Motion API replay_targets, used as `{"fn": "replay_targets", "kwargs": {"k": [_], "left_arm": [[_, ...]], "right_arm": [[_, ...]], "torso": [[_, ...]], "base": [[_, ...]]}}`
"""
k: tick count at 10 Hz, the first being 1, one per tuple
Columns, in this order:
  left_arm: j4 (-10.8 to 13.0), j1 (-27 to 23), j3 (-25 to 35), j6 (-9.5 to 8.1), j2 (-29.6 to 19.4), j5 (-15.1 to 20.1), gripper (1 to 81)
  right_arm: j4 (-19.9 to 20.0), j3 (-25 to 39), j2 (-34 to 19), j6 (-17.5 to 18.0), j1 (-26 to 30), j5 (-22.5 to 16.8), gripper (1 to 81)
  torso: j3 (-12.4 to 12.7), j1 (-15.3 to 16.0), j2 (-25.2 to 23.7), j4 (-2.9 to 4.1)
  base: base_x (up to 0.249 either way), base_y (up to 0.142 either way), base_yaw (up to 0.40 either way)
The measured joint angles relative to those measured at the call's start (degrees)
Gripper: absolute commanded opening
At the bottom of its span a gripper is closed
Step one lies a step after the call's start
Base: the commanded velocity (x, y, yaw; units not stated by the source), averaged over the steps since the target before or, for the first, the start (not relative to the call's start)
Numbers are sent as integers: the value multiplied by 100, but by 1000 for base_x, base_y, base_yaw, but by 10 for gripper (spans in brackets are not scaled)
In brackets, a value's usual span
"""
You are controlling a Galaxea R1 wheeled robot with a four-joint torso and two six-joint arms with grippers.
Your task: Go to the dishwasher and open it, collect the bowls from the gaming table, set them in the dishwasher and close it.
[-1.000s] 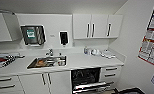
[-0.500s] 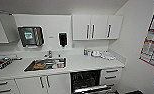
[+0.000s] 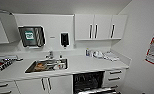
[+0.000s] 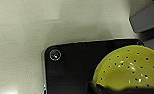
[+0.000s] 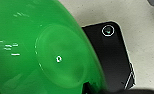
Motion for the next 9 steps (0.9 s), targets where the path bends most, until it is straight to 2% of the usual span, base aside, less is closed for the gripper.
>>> {"fn": "replay_targets", "kwargs": {"k": [3, 9], "left_arm": [[0, -2, 0, 0, 16, -2, 10], [0, -7, -13, 0, 29, -11, 10]], "right_arm": [[0, 0, -2, 0, -15, -1, 10], [0, 0, -16, 2, -26, 0, 10]], "torso": [[0, 0, 2, 0], [0, 2, 0, 0]], "base": [[106, 76, 0], [158, 0, 0]]}}
